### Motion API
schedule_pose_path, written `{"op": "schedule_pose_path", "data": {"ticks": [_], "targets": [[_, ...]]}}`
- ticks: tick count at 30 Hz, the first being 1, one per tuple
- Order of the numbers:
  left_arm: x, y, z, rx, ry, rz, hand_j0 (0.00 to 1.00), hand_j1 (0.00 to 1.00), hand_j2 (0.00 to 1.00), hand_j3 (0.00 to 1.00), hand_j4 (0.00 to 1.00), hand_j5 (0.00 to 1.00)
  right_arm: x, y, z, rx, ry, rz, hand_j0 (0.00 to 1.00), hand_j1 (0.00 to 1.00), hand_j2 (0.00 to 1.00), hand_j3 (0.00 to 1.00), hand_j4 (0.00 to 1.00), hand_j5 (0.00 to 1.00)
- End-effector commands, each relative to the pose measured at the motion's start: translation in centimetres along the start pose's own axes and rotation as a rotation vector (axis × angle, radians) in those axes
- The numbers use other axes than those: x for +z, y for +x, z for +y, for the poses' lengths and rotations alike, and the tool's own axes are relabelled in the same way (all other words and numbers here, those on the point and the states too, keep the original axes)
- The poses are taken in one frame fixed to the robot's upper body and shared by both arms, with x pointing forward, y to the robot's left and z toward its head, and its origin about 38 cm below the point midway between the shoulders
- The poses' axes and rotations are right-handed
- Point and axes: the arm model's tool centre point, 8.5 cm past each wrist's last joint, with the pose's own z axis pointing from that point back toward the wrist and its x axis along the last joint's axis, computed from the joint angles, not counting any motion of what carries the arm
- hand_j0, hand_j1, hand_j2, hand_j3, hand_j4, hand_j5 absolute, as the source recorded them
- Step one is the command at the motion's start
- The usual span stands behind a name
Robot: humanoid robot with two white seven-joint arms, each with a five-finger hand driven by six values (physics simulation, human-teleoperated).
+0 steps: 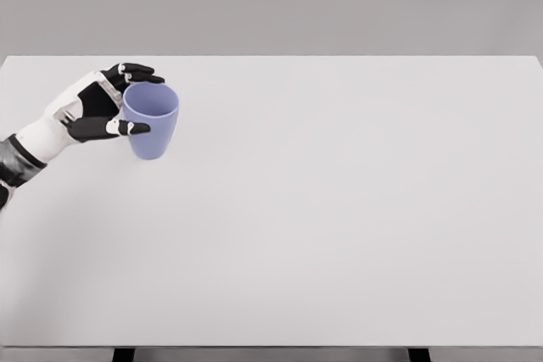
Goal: Flip the cup with left arm and place it on the table
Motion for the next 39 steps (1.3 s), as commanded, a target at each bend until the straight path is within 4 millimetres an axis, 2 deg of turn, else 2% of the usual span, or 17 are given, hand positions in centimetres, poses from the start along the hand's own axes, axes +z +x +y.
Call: {"op": "schedule_pose_path", "data": {"ticks": [1,4,12,17,23,34,37,39], "targets": [[-1.1,-1.9,-0.6,0.054,0.02,-0.019,0.7,0.7,0.7,0.7,0.7,0.7,0.0,0.0,0.0,0.0,0.0,-0.001,1.0,1.0,1.0,1.0,1.0,1.0],[-2.6,-2.4,-1.7,0.069,0.004,-0.057,0.7,0.7,0.7,0.7,0.7,0.7,0.0,0.0,0.0,0.0,0.0,-0.001,1.0,1.0,1.0,1.0,1.0,1.0],[-4.0,-2.4,-4.0,-0.079,-0.043,-0.218,0.7,0.7,0.7,0.7,0.7,0.7,0.0,0.0,0.0,0.001,0.0,-0.001,1.0,1.0,1.0,1.0,1.0,1.0],[-4.4,-4.6,-4.7,-0.11,-0.039,-0.2,0.7,0.7,0.7,0.7,0.7,0.7,0.0,0.0,0.0,0.0,0.0,0.002,1.0,1.0,1.0,1.0,1.0,1.0],[-4.8,-6.1,-5.7,-0.082,-0.041,-0.187,0.7,0.7,0.7,0.7,0.7,0.7,0.0,0.0,0.0,0.0,0.0,0.0,1.0,1.0,1.0,1.0,1.0,1.0],[-4.9,-7.7,-6.1,-0.063,-0.031,-0.154,0.72,0.72,0.72,0.72,0.72,0.72,0.0,0.0,0.0,0.0,0.0,0.0,1.0,1.0,1.0,1.0,1.0,1.0],[-5.0,-7.8,-6.2,-0.059,-0.032,-0.149,0.77,0.77,0.77,0.77,0.77,0.77,0.0,0.0,0.0,0.0,0.0,-0.001,1.0,1.0,1.0,1.0,1.0,1.0],[-5.0,-7.8,-6.2,-0.058,-0.032,-0.148,0.91,0.91,0.91,0.91,0.91,0.91,0.0,0.0,0.0,0.001,0.0,0.0,1.0,1.0,1.0,1.0,1.0,1.0]]}}
